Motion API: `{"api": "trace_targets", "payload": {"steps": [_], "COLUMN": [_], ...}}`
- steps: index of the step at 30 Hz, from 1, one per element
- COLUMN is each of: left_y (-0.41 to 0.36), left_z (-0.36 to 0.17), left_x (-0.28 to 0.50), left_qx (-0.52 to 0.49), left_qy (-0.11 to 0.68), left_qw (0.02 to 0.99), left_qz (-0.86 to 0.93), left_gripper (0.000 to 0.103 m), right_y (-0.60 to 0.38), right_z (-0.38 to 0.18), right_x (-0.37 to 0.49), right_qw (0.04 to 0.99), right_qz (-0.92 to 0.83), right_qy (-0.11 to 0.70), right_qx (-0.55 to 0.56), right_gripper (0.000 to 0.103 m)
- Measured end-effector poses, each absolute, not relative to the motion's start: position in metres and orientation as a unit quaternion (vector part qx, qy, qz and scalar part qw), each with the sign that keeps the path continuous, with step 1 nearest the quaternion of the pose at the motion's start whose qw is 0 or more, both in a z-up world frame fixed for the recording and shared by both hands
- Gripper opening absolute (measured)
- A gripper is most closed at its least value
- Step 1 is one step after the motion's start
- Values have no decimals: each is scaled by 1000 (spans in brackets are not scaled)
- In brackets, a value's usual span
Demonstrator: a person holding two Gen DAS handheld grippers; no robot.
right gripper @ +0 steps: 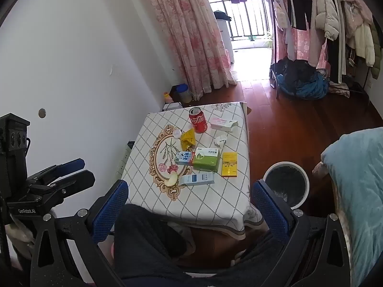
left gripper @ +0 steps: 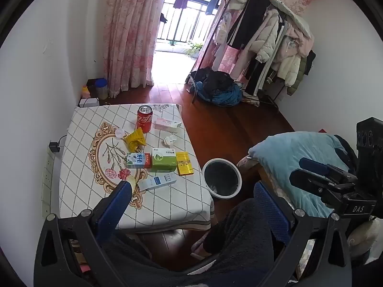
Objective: Collect trash
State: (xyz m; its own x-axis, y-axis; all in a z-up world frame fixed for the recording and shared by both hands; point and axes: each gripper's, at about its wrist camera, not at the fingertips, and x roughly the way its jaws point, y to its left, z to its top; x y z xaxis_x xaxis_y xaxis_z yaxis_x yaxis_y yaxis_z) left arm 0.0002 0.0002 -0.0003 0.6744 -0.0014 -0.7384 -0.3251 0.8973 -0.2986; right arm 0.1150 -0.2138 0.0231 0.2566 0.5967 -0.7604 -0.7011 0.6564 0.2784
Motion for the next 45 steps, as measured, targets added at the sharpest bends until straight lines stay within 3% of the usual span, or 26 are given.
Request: {"api": "trace_targets", "payload": {"steps": [45], "left_y": [10], "left_z": [-1], "left_x": [-8], "left_qx": [-187], "left_qy": [390], "left_qw": [892], "left_qz": [131], "left_gripper": [103], "right_y": [-206], "right_z": [16], "right_x": [115], "right_qw": [784], "right_qz": [427], "right_qy": [446], "right_qx": [-64], "right_gripper": [103]}}
